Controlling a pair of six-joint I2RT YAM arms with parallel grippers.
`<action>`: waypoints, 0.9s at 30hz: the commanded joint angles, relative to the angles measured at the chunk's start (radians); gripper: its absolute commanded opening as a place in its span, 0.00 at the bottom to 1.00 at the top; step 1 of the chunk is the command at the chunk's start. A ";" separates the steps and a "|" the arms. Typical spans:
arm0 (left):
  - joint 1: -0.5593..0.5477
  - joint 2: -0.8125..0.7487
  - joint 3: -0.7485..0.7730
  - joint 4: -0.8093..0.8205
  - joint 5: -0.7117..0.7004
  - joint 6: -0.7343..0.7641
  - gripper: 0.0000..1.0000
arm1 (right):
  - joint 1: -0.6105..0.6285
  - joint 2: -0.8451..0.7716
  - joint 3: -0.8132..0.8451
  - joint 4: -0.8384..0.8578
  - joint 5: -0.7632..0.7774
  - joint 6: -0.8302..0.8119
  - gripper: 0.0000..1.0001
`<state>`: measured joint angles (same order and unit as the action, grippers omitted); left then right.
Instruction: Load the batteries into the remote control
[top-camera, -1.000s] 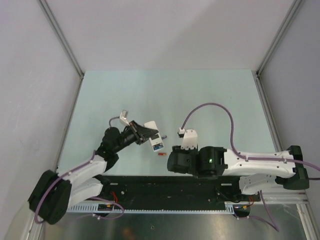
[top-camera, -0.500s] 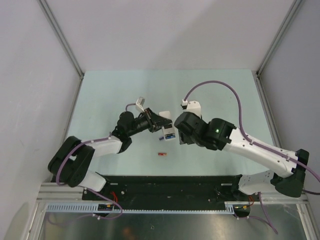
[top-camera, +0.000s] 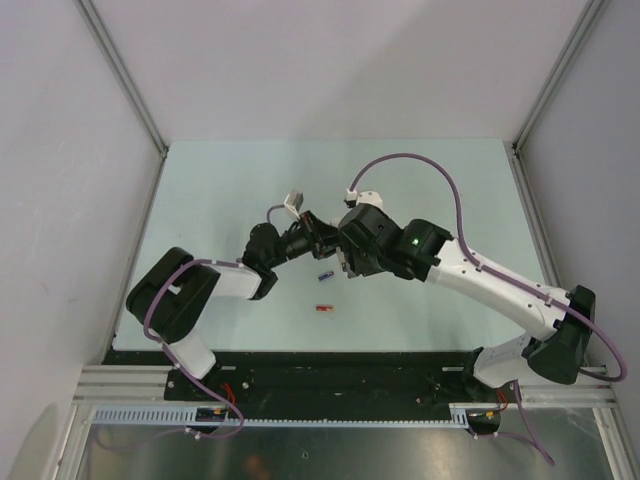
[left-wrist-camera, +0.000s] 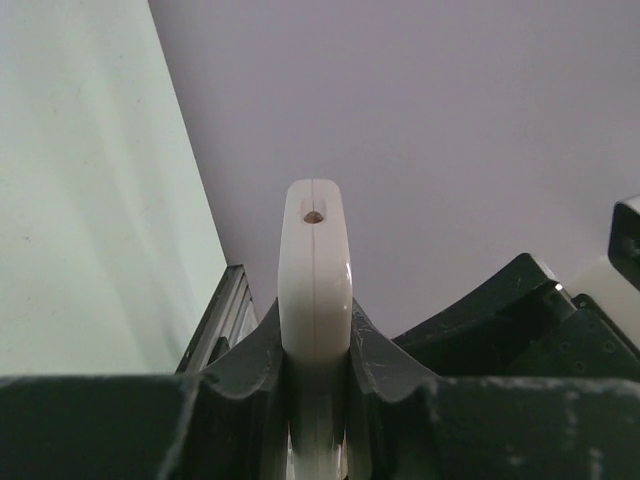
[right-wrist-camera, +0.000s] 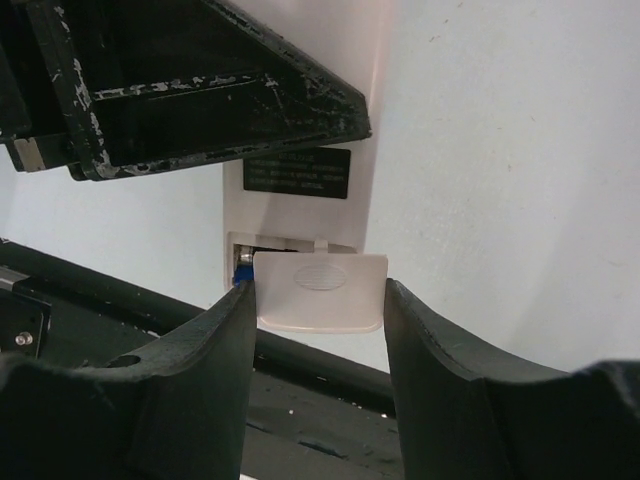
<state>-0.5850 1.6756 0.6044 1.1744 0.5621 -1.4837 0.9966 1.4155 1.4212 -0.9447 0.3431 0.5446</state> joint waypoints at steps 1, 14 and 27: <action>-0.006 -0.002 0.043 0.117 0.018 -0.033 0.00 | -0.003 0.017 0.048 0.027 -0.036 -0.029 0.33; -0.006 -0.001 -0.009 0.102 0.004 -0.027 0.00 | 0.031 0.095 0.125 -0.045 0.001 -0.049 0.33; -0.009 0.007 0.001 0.076 -0.005 -0.023 0.00 | 0.030 0.143 0.134 -0.063 -0.001 -0.064 0.33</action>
<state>-0.5861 1.6890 0.5888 1.1770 0.5537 -1.4837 1.0237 1.5349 1.5169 -1.0088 0.3424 0.4957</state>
